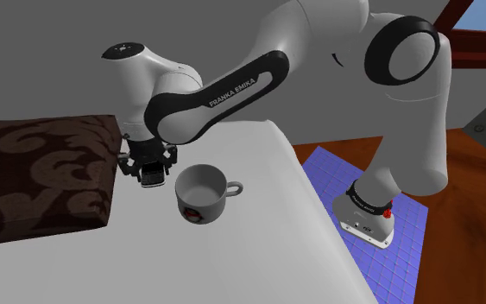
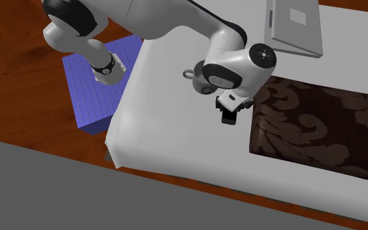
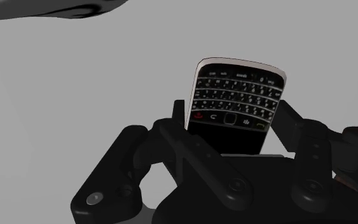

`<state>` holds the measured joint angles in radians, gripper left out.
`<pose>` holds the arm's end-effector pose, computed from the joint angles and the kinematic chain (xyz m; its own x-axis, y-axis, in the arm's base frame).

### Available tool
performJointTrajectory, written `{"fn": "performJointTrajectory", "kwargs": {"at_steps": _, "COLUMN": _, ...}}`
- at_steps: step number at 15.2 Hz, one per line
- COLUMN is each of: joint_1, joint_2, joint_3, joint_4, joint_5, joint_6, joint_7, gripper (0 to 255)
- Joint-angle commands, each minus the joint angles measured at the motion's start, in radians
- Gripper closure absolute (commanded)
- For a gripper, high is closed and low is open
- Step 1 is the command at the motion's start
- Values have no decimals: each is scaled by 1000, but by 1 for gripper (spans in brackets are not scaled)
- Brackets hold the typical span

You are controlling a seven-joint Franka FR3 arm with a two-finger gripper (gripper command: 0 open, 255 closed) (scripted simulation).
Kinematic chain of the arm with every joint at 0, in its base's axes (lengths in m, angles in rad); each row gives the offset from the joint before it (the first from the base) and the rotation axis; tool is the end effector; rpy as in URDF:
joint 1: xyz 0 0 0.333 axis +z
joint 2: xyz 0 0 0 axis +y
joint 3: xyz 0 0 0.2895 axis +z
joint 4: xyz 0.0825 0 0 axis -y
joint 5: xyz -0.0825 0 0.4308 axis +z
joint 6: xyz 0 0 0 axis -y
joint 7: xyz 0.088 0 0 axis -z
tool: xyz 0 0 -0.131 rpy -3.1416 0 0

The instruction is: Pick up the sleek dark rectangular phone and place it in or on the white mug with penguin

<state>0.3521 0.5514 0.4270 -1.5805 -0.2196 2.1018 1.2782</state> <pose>0.5405 0.4734 0.2724 0.9012 -0.4330 -0.0190 -0.4334 -0.9007 -0.0311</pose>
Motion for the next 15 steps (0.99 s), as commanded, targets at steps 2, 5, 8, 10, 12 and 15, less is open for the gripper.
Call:
{"fn": "performJointTrajectory", "kwargs": {"at_steps": 2, "joint_1": -2, "joint_2": -16, "joint_3": 5, "joint_4": 15, "joint_5": 8, "joint_6": -30, "joint_7": -4, "gripper": 255}}
{"fn": "performJointTrajectory", "kwargs": {"at_steps": 5, "joint_1": -3, "joint_2": -31, "joint_3": 9, "joint_4": 34, "joint_5": 15, "joint_6": -63, "joint_7": -8, "gripper": 255}}
{"fn": "performJointTrajectory", "kwargs": {"at_steps": 8, "joint_1": -4, "joint_2": -44, "joint_3": 13, "joint_4": 55, "joint_5": 22, "joint_6": -96, "joint_7": -11, "gripper": 255}}
{"fn": "performJointTrajectory", "kwargs": {"at_steps": 10, "joint_1": -4, "joint_2": -52, "joint_3": 16, "joint_4": 71, "joint_5": 26, "joint_6": -119, "joint_7": -14, "gripper": 255}}
{"fn": "performJointTrajectory", "kwargs": {"at_steps": 12, "joint_1": -4, "joint_2": -59, "joint_3": 18, "joint_4": 87, "joint_5": 30, "joint_6": -142, "joint_7": -16, "gripper": 255}}
{"fn": "performJointTrajectory", "kwargs": {"at_steps": 15, "joint_1": -3, "joint_2": -68, "joint_3": 21, "joint_4": 115, "joint_5": 35, "joint_6": -178, "joint_7": -19, "gripper": 255}}
